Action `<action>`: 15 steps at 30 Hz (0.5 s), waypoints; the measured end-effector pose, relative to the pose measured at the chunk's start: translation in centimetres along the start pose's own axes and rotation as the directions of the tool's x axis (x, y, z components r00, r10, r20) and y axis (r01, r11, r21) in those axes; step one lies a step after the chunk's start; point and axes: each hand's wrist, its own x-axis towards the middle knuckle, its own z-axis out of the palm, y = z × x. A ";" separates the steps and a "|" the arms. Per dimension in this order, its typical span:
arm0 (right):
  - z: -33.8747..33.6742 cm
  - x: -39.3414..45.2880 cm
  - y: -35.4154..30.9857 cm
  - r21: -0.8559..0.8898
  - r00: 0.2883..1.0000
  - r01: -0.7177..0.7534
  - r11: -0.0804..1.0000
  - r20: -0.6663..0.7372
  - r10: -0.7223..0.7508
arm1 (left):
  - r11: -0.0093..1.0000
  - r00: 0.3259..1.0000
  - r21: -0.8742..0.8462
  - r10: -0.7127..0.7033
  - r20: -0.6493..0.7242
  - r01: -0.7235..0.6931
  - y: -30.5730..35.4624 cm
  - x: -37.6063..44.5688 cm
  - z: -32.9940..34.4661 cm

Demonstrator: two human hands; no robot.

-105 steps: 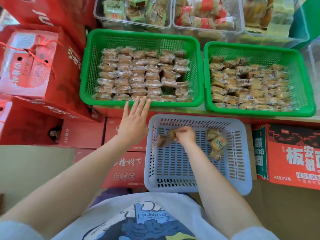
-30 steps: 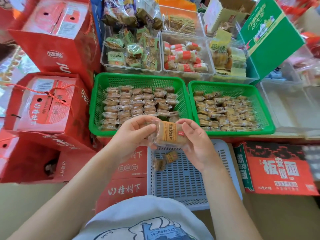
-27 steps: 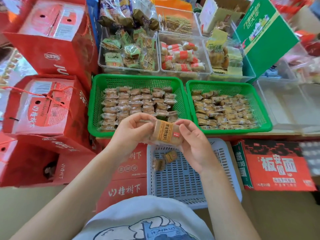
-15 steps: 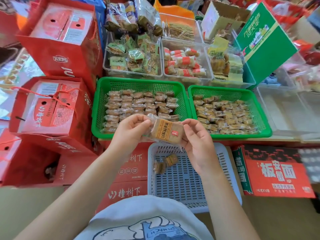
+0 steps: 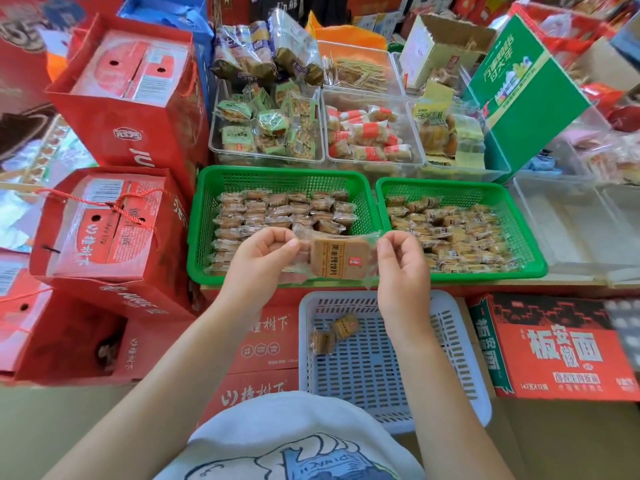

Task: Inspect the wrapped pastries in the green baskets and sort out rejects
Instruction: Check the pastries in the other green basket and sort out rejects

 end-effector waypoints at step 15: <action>-0.1 0.7 -1.5 0.271 0.986 -0.129 0.954 -0.063 0.151 | 0.946 0.965 0.197 0.263 -0.010 -0.256 -0.8 0.9 3.3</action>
